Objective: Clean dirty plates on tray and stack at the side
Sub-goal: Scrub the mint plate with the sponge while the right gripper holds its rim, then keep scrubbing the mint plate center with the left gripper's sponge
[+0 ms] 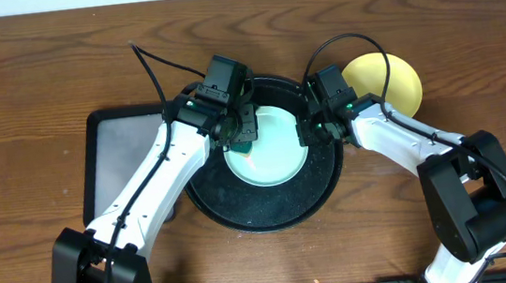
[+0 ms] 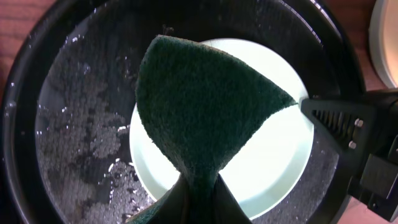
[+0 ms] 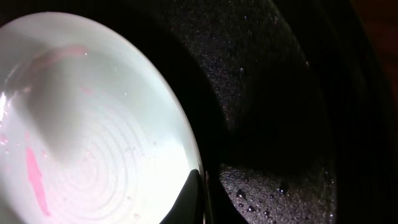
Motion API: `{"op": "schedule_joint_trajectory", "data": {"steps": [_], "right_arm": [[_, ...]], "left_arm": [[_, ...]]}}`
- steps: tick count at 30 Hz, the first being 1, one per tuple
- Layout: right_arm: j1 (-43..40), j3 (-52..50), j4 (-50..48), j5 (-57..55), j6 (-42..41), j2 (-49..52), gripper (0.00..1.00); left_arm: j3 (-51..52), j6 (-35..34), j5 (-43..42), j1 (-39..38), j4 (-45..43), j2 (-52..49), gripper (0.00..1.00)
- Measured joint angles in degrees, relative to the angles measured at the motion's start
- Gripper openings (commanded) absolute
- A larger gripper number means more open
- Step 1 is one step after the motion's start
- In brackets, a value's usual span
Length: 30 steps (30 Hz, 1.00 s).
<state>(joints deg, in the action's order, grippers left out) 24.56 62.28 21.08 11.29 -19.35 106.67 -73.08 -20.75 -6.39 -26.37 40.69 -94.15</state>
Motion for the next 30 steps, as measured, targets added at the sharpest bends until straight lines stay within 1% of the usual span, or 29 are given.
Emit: {"op": "schedule_joint_trajectory", "data": {"steps": [7, 12, 16, 22, 26, 28, 30], "right_arm": [[-0.02, 0.0, 0.76, 1.64, -7.5, 0.0, 0.01], [-0.02, 0.0, 0.9, 2.23, -9.92, 0.0, 0.01], [-0.02, 0.0, 0.92, 2.27, -10.23, -0.02, 0.01], [-0.02, 0.0, 0.94, 2.27, -10.16, -0.46, 0.01], [-0.02, 0.0, 0.72, 2.25, -8.85, -0.66, 0.02], [-0.02, 0.0, 0.57, 2.27, -7.96, -0.68, 0.05], [-0.02, 0.0, 0.5, 2.23, -6.97, -0.68, 0.11]], "left_arm": [[0.0, 0.04, 0.37, 0.0, -0.76, 0.0, 0.08], [0.0, 0.07, 0.37, 0.0, -1.53, 0.0, 0.08], [0.0, 0.11, -0.24, 0.0, -2.73, 0.0, 0.08], [0.0, 0.2, -3.69, 0.26, -4.24, 0.0, 0.08], [0.0, 0.2, -4.15, 0.76, -4.46, 0.0, 0.08], [0.0, 0.2, -4.22, 0.83, -4.5, 0.0, 0.08], [0.0, 0.2, -4.24, 0.83, -4.5, 0.0, 0.08]]}}
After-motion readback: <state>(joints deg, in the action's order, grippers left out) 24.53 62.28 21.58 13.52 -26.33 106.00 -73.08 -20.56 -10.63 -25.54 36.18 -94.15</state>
